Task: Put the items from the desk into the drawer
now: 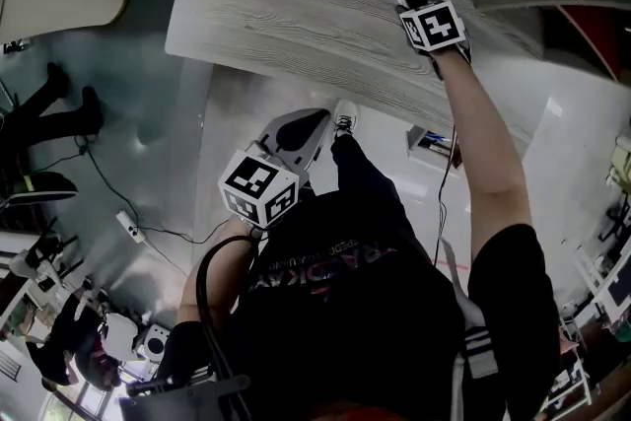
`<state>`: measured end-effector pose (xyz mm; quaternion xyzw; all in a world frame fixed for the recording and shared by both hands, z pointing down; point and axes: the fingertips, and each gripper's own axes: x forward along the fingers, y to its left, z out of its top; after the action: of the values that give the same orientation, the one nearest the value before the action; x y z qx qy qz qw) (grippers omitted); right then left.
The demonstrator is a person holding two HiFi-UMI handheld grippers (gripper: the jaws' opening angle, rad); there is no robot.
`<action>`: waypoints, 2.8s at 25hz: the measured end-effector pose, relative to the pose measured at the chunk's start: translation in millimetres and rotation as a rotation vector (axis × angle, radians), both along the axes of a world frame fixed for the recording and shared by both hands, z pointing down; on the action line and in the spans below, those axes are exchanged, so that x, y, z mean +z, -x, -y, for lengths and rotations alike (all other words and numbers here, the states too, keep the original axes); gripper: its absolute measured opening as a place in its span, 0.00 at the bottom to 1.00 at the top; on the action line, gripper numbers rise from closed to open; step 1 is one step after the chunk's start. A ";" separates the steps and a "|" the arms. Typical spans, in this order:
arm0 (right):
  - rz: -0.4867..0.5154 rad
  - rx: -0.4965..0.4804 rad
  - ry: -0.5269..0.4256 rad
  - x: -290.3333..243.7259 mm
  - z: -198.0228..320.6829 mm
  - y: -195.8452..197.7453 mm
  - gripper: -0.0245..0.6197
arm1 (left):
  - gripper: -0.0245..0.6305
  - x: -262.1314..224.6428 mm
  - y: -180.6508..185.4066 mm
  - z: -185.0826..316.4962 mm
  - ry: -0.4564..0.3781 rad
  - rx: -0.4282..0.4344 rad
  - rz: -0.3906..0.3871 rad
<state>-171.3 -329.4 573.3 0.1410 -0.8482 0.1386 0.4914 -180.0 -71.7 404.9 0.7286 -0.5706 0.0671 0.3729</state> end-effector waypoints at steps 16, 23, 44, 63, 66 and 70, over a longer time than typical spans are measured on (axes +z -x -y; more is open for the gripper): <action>0.245 0.081 0.003 -48.8 -22.7 -1.5 0.16 | 0.05 -14.7 1.9 -8.7 -0.050 0.011 0.017; 0.547 0.228 0.065 -114.0 -59.1 -13.3 0.16 | 0.05 -28.9 9.0 -5.2 -0.112 0.098 0.015; 0.712 0.590 -0.254 -250.1 -221.5 -136.4 0.16 | 0.05 -75.8 -36.6 -42.0 -0.273 0.551 -0.036; 0.595 0.850 -0.328 -224.8 -334.9 -271.2 0.16 | 0.05 -69.6 -153.5 -103.1 -0.265 0.822 -0.085; 0.600 0.837 -0.302 -215.2 -332.0 -280.9 0.16 | 0.05 -64.5 -166.1 -101.5 -0.253 0.806 -0.073; 0.604 0.789 -0.249 -200.1 -319.5 -291.2 0.16 | 0.05 -59.5 -185.6 -92.6 -0.230 0.774 -0.050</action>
<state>119.9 -9.9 373.2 0.4616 -0.8446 0.2460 0.1142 5.5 20.9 345.3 0.9281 -0.2487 0.1203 0.2498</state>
